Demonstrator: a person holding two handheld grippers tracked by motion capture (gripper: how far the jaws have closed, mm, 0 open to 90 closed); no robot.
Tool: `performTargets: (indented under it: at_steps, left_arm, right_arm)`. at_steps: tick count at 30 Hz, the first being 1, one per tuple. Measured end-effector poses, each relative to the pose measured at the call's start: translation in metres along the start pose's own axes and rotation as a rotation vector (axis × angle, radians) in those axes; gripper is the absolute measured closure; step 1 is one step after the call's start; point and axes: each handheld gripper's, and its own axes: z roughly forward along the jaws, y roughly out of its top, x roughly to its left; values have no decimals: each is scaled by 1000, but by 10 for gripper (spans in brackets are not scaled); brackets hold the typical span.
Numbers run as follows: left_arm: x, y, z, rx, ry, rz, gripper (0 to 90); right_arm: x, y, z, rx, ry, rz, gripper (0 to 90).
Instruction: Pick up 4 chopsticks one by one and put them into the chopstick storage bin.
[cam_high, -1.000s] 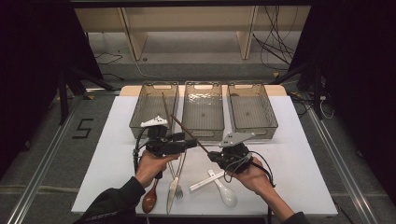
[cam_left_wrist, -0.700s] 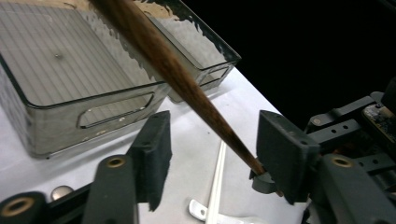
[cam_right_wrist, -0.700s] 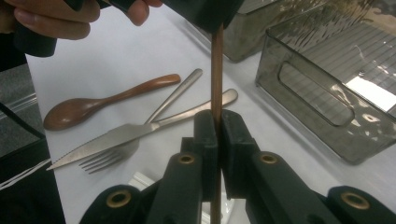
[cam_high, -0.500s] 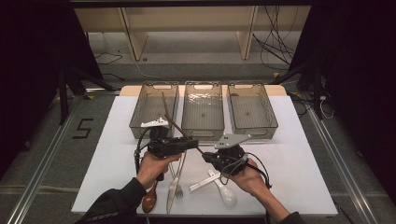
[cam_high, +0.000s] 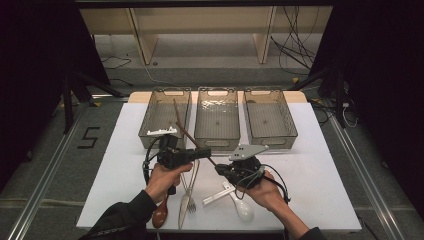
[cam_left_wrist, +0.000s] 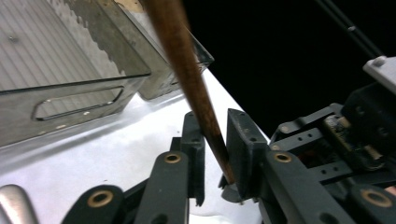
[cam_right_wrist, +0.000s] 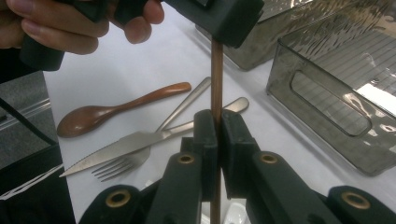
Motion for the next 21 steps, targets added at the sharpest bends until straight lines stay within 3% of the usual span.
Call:
performTargets:
  at_steps: [3,4,7,12,21]
  left_arm:
    - [0,1,0,5,-42,-32,819]
    - [-1,1,-1,8,-37,-25,828]
    - [-4,3,-3,19,-8,25,832]
    - [2,11,-13,21,32,39,832]
    - [11,30,-35,2,98,76,831]
  right_arm:
    - [0,-1,1,4,0,3,851]
    - [0,-1,1,8,-3,-2,844]
    - [-2,-1,-2,-2,9,13,805]
    - [-10,-2,-13,-8,9,28,664]
    - [-22,-7,-20,59,-19,40,457]
